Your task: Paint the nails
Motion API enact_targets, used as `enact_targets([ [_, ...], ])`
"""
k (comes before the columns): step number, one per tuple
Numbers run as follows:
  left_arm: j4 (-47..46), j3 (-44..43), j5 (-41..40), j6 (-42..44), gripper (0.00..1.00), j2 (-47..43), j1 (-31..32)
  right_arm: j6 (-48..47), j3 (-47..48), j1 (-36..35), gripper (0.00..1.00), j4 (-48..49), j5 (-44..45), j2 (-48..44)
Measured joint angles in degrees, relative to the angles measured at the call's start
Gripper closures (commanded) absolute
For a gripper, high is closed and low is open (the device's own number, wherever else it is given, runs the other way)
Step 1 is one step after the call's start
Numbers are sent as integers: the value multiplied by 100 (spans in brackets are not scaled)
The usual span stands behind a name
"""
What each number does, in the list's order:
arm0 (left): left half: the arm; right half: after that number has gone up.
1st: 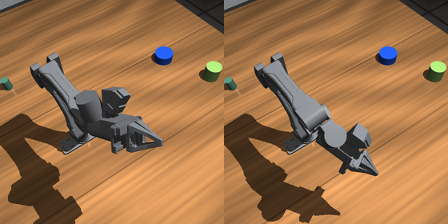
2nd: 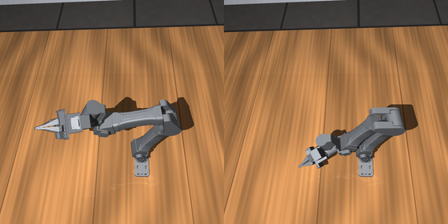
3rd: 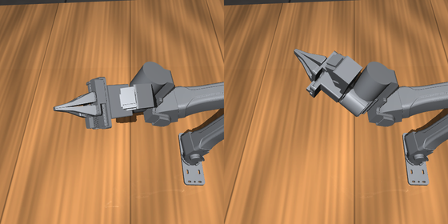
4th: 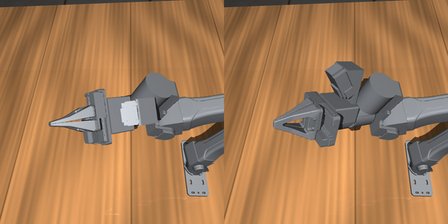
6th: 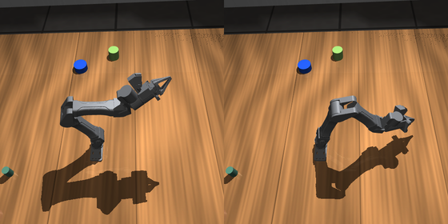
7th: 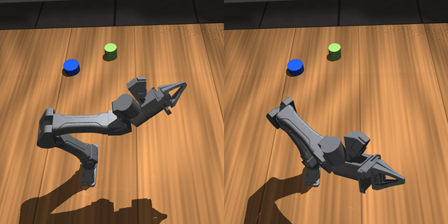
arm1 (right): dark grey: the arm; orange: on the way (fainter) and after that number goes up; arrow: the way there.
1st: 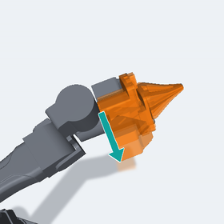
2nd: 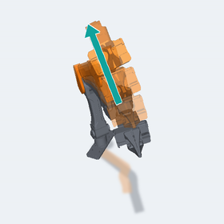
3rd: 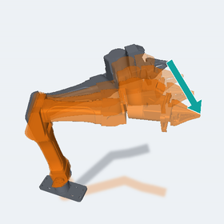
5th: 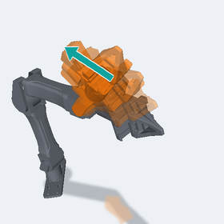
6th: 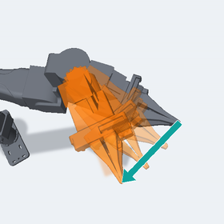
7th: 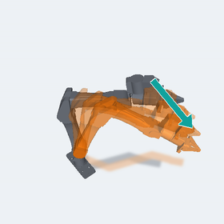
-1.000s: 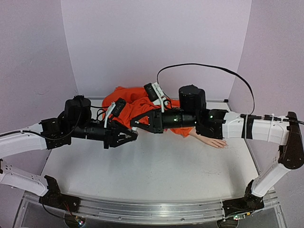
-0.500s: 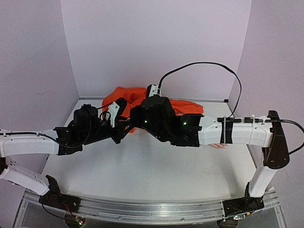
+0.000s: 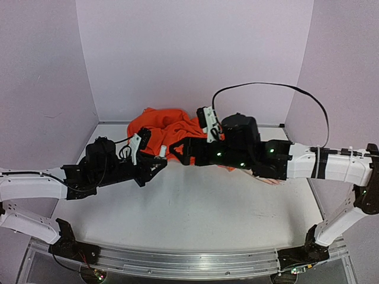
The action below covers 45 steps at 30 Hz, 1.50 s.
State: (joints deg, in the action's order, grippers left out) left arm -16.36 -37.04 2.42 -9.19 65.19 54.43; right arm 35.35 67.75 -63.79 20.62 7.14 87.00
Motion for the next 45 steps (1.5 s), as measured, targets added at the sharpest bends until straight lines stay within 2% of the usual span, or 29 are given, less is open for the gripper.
enact_targets([
  [3, 190, -15, 479, -144, 100, -116, -120, -389, -448, 793, 2, 186, -1233, -450],
  [5, 315, -76, 1106, -304, 100, -151, -304, -575, -575, 1222, 2, 308, -2035, -518],
  [8, 444, -356, 2179, -507, 100, -94, -560, -776, -704, 1377, 6, 516, -3139, -507],
  [12, 422, -933, 3644, -782, 100, 146, -623, -844, -750, 1292, 24, 1036, -4404, -457],
  [14, 398, -1130, 4242, -916, 100, 278, -610, -807, -745, 1255, 30, 1333, -4887, -387],
  [17, 387, -1276, 4872, -1069, 100, 468, -610, -728, -737, 1248, 41, 1644, -5322, -232],
  [19, 398, -1290, 5165, -1143, 100, 579, -610, -662, -728, 1248, 43, 1792, -5499, -122],
  [28, 402, -1290, 5630, -1246, 100, 813, -584, -332, -660, 1231, 62, 2465, -5969, 109],
  [38, 396, -1353, 5742, -1283, 100, 874, -551, -216, -610, 1099, 100, 2662, -6142, 225],
  [42, 433, -1353, 5659, -1250, 100, 824, -551, -238, -623, 1054, 100, 2723, -6054, 227],
  [45, 562, -1338, 5233, -1091, 100, 682, -544, -256, -634, 1034, 100, 2789, -5770, 227],
])
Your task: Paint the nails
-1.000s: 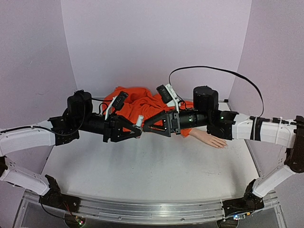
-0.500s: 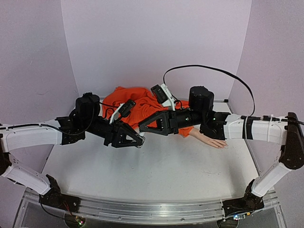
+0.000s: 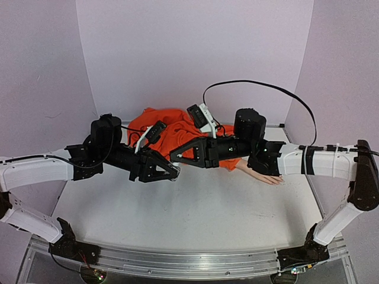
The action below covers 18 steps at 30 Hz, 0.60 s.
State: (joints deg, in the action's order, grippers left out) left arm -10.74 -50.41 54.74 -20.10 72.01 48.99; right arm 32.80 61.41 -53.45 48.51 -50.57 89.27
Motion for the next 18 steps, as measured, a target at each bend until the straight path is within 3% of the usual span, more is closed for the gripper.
enact_targets([
  [3, 136, 94, -855, 247, 100, -212, 15, -9, -13, -44, 100, -9, 658, 4],
  [5, 273, 146, -1801, 516, 100, -330, 44, -26, 7, -131, 100, -177, 1556, 11],
  [11, 393, 136, -4625, 1290, 100, -72, 223, 597, 1287, -870, 100, -1996, 5737, 678],
  [15, 308, 136, -5707, 1718, 100, 164, 494, 990, 1978, -1318, 100, -2798, 7556, 1161],
  [18, 273, 144, -6030, 1888, 100, 199, 649, 1167, 2076, -1484, 100, -2983, 8129, 1233],
])
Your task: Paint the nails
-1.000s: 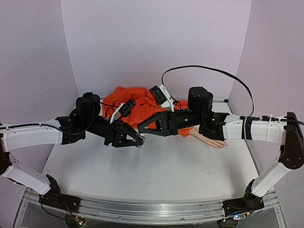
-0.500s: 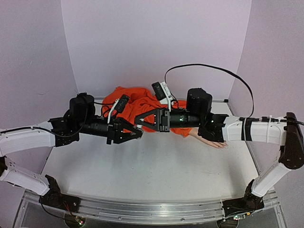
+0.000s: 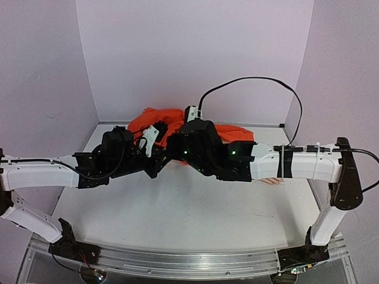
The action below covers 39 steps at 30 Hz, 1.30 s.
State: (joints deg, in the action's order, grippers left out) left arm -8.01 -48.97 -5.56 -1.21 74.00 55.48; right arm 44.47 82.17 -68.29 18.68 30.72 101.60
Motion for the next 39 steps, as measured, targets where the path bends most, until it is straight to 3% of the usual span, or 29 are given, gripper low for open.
enact_targets([
  [1, -35, 11, -31, 20, 100, -7, 24, 20, 0, -33, 100, 2, 94, -2],
  [2, -109, 61, -50, 37, 100, -26, 37, 20, 0, -57, 94, 17, 146, -11],
  [3, -201, 136, -42, 37, 100, -61, 42, -2, -11, -68, 76, 28, 142, -20],
  [5, -374, 348, 35, -2, 100, -190, 50, -118, -98, -87, 58, 83, -9, -83],
  [11, -503, 887, -11, -435, 100, -745, -109, -743, -774, -195, 23, 63, -1421, -918],
  [13, -424, 911, 186, -518, 100, -935, -120, -960, -990, -70, 18, 74, -1836, -1296],
  [17, -431, 911, 1207, -623, 100, -1231, -201, -1578, -1491, 599, 21, 201, -3121, -2083],
  [21, -428, 901, 2594, -686, 100, -1268, -358, -1982, -1648, 1346, 27, 413, -4723, -2203],
  [27, -396, 564, 4708, -938, 100, -905, -407, -2162, -1716, 1360, 35, 892, -6662, -1954],
  [32, -411, 289, 5560, -1121, 100, -702, -407, -2046, -1714, 1318, 50, 1392, -7659, -1539],
  [39, -428, 278, 5958, -1239, 100, -608, -407, -1858, -1714, 1318, 66, 1786, -8102, -1432],
])
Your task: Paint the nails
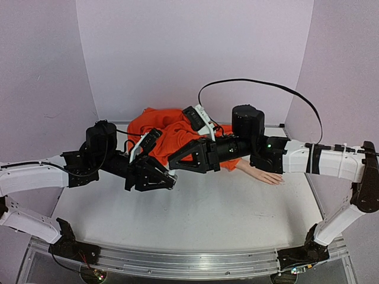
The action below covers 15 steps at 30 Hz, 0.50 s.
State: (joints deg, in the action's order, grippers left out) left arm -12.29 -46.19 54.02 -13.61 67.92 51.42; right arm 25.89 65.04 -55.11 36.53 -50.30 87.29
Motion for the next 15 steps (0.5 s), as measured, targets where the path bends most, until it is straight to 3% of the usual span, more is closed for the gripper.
enact_targets([
  [7, -13, 0, 48, 0, 100, 0, 0, 98, 2, -17, 68, 216, -166, 107],
  [13, -9, 0, 42, -31, 100, 0, -9, 116, 4, -39, 95, 302, -262, 146],
  [15, -7, 0, 39, -151, 100, 0, -9, 42, 4, -55, 100, 339, -227, 144],
])
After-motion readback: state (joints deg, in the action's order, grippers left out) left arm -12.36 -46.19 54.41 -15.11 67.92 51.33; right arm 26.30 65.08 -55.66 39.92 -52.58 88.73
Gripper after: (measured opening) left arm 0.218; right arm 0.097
